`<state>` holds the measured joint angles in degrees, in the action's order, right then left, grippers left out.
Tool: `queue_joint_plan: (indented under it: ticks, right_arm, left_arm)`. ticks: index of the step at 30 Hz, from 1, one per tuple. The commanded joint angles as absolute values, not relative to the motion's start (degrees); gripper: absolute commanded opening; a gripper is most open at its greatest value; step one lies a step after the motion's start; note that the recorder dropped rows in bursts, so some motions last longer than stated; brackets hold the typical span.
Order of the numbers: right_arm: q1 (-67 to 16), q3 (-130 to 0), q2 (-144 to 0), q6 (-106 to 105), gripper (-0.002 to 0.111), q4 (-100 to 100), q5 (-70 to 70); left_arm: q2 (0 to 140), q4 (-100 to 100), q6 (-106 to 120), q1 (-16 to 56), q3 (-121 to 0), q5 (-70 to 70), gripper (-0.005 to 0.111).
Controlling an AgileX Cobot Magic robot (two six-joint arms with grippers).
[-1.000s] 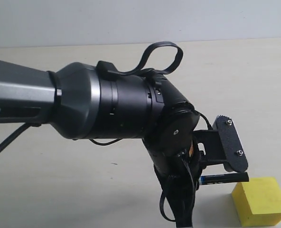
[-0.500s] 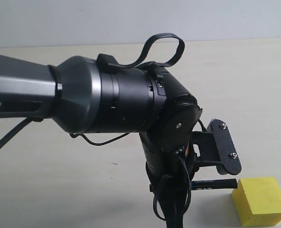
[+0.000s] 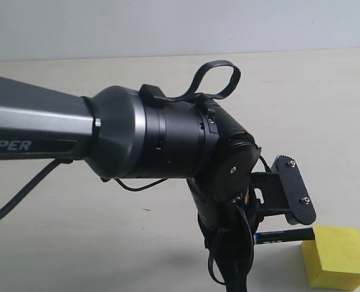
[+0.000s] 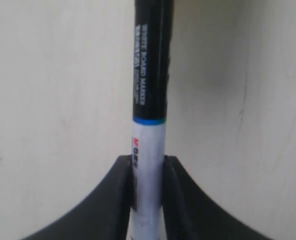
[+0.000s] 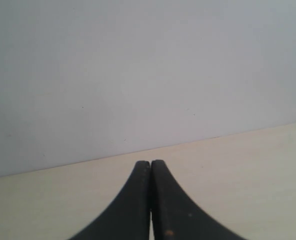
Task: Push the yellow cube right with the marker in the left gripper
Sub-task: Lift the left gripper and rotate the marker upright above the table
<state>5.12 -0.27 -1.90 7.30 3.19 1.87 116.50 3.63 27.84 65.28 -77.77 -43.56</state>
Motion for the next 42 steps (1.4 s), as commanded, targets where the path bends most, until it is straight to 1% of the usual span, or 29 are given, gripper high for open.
queue_joint_plan:
  ticks: [1,4,6,8,10,12,14,20,24,34,42]
  right_arm:
    - [5.41,0.00,-1.43,7.38,0.000,2.87,1.30]
    - [5.41,0.00,-1.43,7.38,0.000,2.87,1.30]
    - [5.41,0.00,-1.43,7.38,0.000,2.87,1.30]
    - [5.41,0.00,-1.43,7.38,0.000,2.87,1.30]
    - [5.41,0.00,-1.43,7.38,0.000,2.87,1.30]
    - [5.41,0.00,-1.43,7.38,0.000,2.87,1.30]
    - [5.41,0.00,-1.43,7.38,0.000,2.87,1.30]
    - [5.41,0.00,-1.43,7.38,0.000,2.87,1.30]
    - [5.41,0.00,-1.43,7.38,0.000,2.87,1.30]
    - [5.41,0.00,-1.43,7.38,0.000,2.87,1.30]
    - [5.41,0.00,-1.43,7.38,0.000,2.87,1.30]
  left_arm:
    - [115.63,2.44,27.05,64.45,-78.17,-45.55,0.000]
    - [111.76,-0.83,19.71,60.46,-78.17,-47.39,0.000]
    - [107.08,-1.18,9.16,53.64,-78.17,-46.70,0.000]
    - [104.60,-3.83,-11.16,48.26,-78.17,-44.32,0.000]
    - [103.93,-2.33,-15.76,44.74,-78.17,-47.44,0.000]
    - [104.18,0.00,-13.05,44.51,-77.98,-52.12,0.000]
    - [104.34,0.45,-11.97,44.51,-77.98,-53.11,0.000]
    - [106.77,0.81,-25.55,44.62,-77.98,-49.56,0.000]
    - [109.41,0.81,-31.35,44.62,-77.98,-50.72,0.000]
    - [114.54,1.95,-36.64,43.39,-77.98,-49.33,0.000]
    - [118.34,6.68,-36.81,42.16,-78.11,-44.63,0.000]
